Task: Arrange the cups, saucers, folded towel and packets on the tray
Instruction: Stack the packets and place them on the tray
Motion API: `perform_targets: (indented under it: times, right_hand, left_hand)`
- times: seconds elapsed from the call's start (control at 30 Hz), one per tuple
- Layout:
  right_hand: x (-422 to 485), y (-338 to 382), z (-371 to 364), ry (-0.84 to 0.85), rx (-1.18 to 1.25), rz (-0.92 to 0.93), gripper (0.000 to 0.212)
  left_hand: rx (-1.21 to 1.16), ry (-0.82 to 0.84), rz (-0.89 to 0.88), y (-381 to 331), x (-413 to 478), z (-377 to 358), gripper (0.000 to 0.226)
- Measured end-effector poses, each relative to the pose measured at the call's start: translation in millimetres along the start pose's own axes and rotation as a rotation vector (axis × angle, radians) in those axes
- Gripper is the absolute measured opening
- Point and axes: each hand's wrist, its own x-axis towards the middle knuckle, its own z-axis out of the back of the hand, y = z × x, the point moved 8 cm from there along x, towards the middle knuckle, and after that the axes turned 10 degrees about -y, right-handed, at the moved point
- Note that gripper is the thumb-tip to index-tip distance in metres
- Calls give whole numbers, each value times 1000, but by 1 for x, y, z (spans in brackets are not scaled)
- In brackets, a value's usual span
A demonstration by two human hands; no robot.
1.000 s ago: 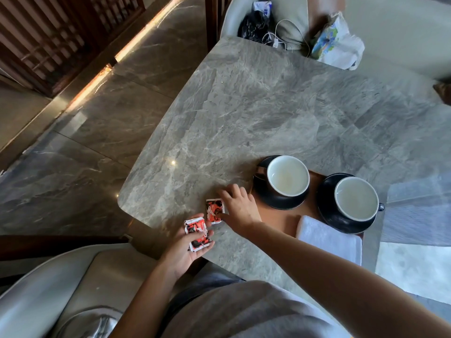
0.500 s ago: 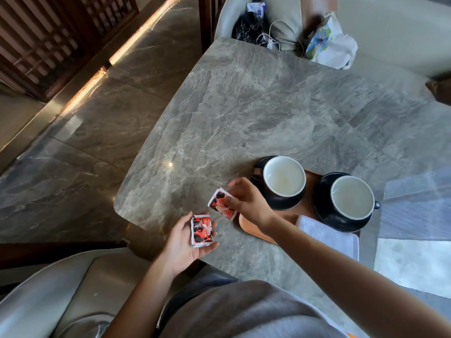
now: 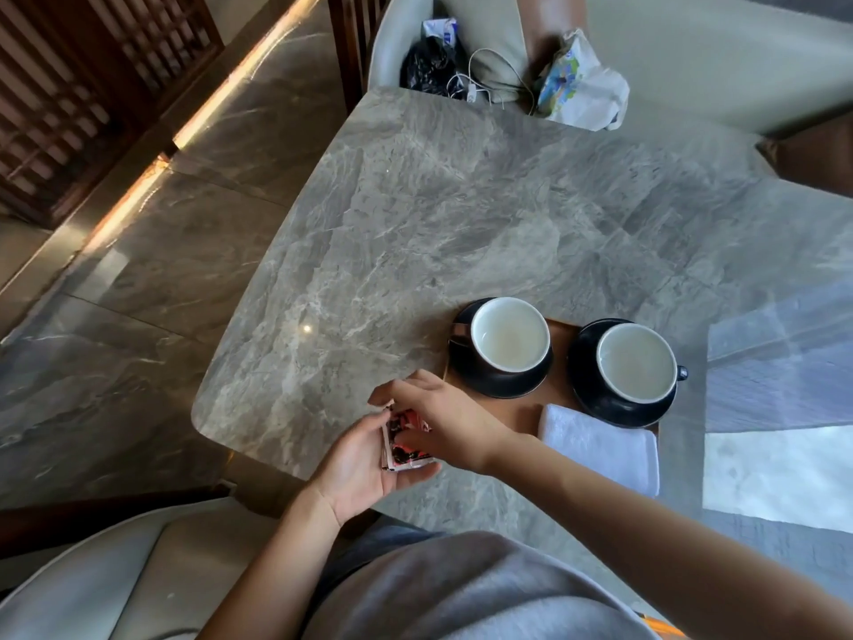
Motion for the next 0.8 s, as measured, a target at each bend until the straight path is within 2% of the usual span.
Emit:
perform_targets:
  times: [0.07,0.23,0.47,0.57,0.7,0.8]
  right_hand:
    - [-5,-3,6,-63,-34,2,53]
    - [-26,-19,0,26,-245,-27,99]
    - [-35,-27,3,-128,-377,-48,92]
    - [-39,-31,0,-125,-366,-75,97]
    - [-43,-35,7,-180,-354,-88,88]
    - [-46,-41,8,-161,-365,-94,94]
  left_hand:
    - [51,-44,-13,2,3,0,24]
    - [98,-99,4,4,12,-2,37]
    - [187,-141,10,15,23,-10,27]
    - [208,-165,6,19,27,-14,24]
    - [219,-167,-8,20,31,-22,19]
    - [218,-163,6,20,32,-28,21]
